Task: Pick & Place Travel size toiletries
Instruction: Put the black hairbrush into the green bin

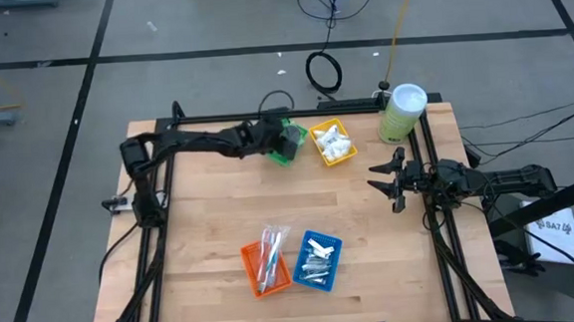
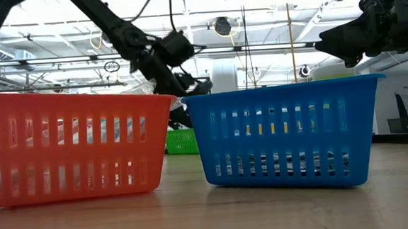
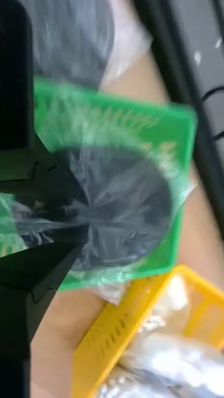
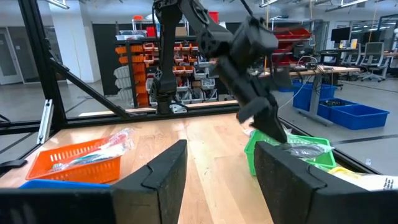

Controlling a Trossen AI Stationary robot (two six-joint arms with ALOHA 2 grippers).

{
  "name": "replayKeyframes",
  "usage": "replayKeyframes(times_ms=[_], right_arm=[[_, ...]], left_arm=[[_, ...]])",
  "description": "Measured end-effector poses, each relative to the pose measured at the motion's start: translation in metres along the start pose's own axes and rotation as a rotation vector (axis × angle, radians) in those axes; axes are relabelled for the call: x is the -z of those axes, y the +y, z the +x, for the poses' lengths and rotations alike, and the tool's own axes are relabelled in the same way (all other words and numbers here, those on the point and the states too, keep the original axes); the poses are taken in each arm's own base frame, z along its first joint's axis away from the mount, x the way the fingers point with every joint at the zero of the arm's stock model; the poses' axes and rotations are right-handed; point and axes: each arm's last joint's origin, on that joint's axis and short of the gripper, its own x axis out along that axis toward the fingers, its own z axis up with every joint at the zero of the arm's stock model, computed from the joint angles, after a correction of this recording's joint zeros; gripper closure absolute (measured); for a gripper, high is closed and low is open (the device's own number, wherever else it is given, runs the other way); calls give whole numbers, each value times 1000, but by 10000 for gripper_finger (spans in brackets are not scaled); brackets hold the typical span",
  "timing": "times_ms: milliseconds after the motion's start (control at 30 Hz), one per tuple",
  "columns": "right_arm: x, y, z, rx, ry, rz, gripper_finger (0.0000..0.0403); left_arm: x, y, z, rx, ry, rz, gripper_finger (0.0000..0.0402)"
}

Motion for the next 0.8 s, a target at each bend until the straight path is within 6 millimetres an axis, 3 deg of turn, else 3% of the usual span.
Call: replayKeyframes(times_ms=[167,467,633,800], right_arm=[[0,0,0,0,1,0,229],[0,0,0,0,0,0,228],[0,0,0,0,1,0,228],[0,0,0,0,0,0,225]], left_arm=[[8,2,11,24,51,-34,284],[0,5,3,32,33,-26,284],[-25,11,-35,29,-26,17,284],[-42,30,-85,-167,-89,-20,284]])
